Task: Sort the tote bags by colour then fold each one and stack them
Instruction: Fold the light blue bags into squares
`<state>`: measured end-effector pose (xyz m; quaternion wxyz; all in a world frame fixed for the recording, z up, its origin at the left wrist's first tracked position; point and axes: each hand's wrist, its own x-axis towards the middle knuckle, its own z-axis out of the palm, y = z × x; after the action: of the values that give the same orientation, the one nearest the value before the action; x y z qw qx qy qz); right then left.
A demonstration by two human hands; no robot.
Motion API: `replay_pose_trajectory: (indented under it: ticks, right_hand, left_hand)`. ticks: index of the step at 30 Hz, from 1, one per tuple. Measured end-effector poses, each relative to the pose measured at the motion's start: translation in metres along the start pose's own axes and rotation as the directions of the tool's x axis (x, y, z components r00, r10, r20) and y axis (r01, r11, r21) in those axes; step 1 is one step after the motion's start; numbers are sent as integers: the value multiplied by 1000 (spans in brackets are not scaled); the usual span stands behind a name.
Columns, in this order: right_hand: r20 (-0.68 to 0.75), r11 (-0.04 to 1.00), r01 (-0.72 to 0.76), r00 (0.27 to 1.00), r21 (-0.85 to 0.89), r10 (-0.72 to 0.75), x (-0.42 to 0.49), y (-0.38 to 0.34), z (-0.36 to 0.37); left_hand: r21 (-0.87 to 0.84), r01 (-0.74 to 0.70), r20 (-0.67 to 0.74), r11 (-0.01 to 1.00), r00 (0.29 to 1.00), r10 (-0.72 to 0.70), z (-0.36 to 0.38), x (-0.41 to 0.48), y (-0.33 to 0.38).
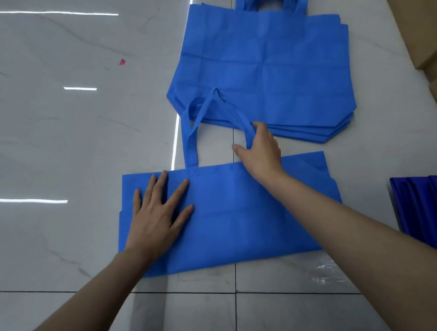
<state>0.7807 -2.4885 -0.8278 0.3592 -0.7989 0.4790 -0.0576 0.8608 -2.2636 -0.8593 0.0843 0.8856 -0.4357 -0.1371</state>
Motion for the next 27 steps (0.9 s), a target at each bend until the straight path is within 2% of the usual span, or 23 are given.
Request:
replay_pose_trajectory:
  ticks: [4,6,8,10,12,15,17,19,21,23,25,27]
  right_hand:
    - [1,998,-51,999,40,51,14,-15,3]
    - [-15,987,-29,999,158,31,15,-24,1]
    - [-60,942,82,996,327,-66,10,-35,-4]
    - [-153,891,257,965,375,-214,-2,-43,-14]
    - [-232,846,431,899,313,-372,-25,-38,-24]
    - [-292,770,636,746,47,-599,-72,-6,-26]
    - [-260,719,679,674,-151,-691,-100,27,-17]
    - [-219,681,659,648,-320,-729,-120,61,-4]
    - [-156,660,581,683,-477,-714,-132,91,9]
    - [-91,680,471,782,-562,-617,-139,107,17]
    - [-53,729,407,854,-551,-517,-142,109,18]
    - [14,754,415,880,-510,-475,-141,108,17]
  left_hand:
    - [-34,-3,3,999,1000,3,3,-5,2]
    - [-33,-19,-1,999,1000,19,5,-8,4]
    - [-28,-26,-9,999,1000,26,6,-9,3]
    - [-11,-28,-17,1000,999,28,6,-8,2]
    - [23,-23,-12,999,1000,23,4,-7,3]
    - [72,12,4,997,1000,-12,4,-7,9]
    - [79,49,2,996,999,-49,4,-8,13]
    - [93,76,-2,993,997,-76,3,-10,19]
    - [105,102,27,989,994,-105,1,-12,24]
    - [110,129,5,985,991,-131,-3,-15,31]
    - [115,171,-129,979,979,-156,-9,-15,37]
    - [53,246,-214,968,949,-229,-18,-6,42]
